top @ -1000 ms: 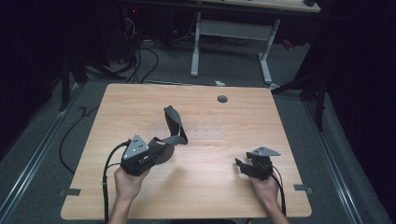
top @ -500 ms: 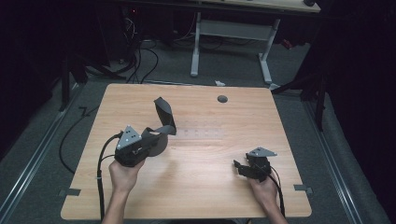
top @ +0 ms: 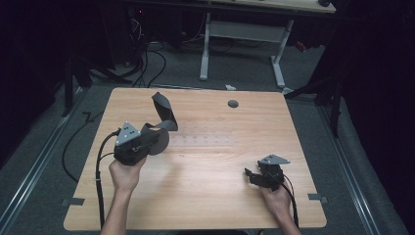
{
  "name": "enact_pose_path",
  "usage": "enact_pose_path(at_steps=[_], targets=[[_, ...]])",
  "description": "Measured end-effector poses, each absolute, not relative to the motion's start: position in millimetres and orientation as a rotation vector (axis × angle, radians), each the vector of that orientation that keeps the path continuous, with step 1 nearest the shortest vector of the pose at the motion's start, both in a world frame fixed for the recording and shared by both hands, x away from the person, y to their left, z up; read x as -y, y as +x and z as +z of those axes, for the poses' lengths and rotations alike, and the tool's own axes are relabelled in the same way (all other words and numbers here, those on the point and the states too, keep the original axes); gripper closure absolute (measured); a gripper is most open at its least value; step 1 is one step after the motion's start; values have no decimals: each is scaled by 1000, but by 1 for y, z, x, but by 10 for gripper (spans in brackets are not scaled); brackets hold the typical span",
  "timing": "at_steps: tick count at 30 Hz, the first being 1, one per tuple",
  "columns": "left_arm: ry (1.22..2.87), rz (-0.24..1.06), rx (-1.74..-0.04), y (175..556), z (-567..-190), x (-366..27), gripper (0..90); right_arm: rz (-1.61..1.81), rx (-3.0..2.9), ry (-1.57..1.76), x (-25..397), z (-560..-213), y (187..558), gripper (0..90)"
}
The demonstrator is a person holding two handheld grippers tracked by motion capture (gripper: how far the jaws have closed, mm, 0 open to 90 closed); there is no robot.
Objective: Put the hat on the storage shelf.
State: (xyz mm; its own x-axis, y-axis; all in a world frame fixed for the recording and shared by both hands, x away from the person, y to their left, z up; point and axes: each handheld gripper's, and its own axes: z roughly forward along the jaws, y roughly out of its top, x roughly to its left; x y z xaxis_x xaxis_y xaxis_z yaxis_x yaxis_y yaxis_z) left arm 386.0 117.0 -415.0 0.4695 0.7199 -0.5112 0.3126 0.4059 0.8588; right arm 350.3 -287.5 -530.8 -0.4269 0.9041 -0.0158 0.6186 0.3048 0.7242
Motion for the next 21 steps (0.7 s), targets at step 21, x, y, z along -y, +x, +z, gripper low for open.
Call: enact_pose_path(at_steps=[21], targets=[[1149, 413, -1146, 426, -418, -116, 854, 911, -2156, 1354, 288, -531, 350, 353]])
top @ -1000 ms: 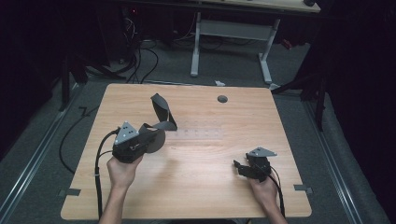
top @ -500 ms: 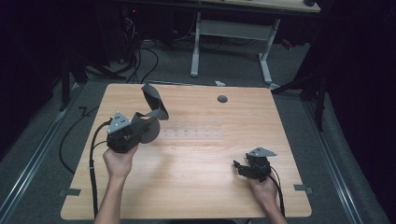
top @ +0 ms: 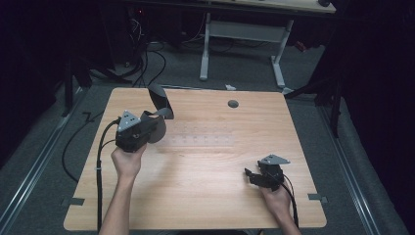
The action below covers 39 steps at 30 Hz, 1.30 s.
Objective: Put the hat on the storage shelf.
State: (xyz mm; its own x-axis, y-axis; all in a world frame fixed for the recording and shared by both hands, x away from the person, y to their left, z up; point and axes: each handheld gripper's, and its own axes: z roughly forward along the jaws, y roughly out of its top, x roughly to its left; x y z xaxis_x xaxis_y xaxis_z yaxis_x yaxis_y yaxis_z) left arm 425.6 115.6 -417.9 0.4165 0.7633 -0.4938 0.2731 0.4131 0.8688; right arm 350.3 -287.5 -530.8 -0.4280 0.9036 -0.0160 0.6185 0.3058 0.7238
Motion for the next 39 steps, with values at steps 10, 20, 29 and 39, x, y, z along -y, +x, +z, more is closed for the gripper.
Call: enact_pose_path(at_steps=[10, 20, 29, 39], targets=[[1127, 430, -1175, 440, -426, -116, 854, 910, -2155, 1356, 287, -531, 350, 353], [1127, 449, -1194, 448, -435, -114, 854, 910, -2155, 1356, 287, -531, 350, 352], [1125, 447, -1206, 452, -441, -110, 853, 909, -2155, 1356, 287, -531, 350, 351], [1107, 437, -1220, 455, -449, -109, 853, 908, -2157, 1354, 287, -531, 350, 348]])
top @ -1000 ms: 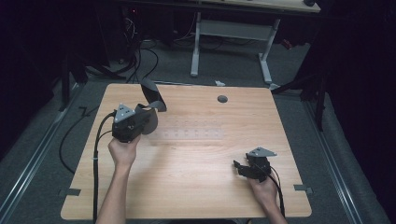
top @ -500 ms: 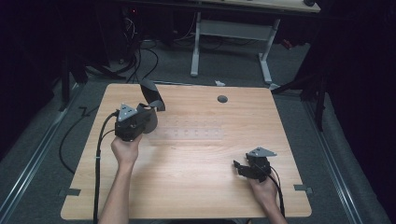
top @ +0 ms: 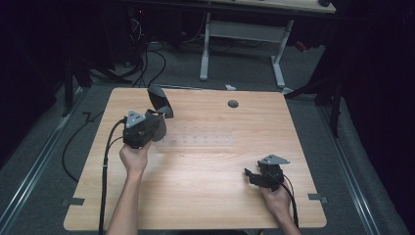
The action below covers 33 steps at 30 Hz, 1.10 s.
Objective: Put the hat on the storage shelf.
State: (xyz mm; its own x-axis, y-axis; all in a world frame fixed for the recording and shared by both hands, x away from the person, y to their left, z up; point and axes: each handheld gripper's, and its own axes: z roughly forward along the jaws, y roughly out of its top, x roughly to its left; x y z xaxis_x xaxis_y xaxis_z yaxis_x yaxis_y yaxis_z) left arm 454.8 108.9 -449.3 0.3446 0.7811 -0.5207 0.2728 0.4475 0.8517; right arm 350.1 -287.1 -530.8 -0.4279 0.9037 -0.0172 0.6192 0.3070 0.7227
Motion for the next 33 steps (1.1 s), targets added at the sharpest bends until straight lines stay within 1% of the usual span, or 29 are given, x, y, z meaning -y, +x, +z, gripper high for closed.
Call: enact_pose_path(at_steps=[8, 22, 30, 33], targets=[[1137, 440, -1231, 457, -457, -104, 852, 908, -2158, 1355, 287, -531, 350, 348], [1111, 404, -1249, 455, -465, -109, 843, 908, -2157, 1355, 287, -531, 350, 347], [1137, 408, -1261, 453, -464, -113, 815, 908, -2157, 1355, 287, -531, 350, 348], [1137, 409, -1262, 452, -462, -114, 786, 908, -2157, 1355, 287, -531, 350, 347]])
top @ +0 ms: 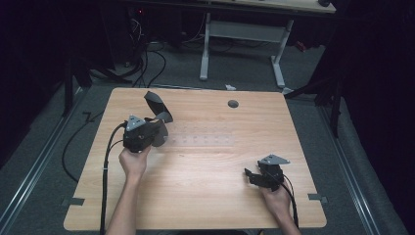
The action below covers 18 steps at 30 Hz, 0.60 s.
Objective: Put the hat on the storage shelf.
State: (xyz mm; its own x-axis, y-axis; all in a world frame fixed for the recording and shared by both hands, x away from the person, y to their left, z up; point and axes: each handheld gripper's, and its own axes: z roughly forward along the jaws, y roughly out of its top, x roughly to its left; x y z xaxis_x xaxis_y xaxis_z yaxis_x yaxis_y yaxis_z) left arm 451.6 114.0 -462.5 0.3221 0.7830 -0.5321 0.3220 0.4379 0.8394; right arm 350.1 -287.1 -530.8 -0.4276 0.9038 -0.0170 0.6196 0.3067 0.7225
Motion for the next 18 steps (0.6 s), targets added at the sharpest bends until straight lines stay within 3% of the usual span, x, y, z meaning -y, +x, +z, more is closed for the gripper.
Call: enact_pose_path(at_steps=[9, 18], targets=[[1110, 444, -1279, 447, -455, -119, 529, 908, -2157, 1355, 287, -531, 350, 347], [1104, 444, -1298, 439, -457, -130, 475, 908, -2157, 1356, 287, -531, 350, 347]])
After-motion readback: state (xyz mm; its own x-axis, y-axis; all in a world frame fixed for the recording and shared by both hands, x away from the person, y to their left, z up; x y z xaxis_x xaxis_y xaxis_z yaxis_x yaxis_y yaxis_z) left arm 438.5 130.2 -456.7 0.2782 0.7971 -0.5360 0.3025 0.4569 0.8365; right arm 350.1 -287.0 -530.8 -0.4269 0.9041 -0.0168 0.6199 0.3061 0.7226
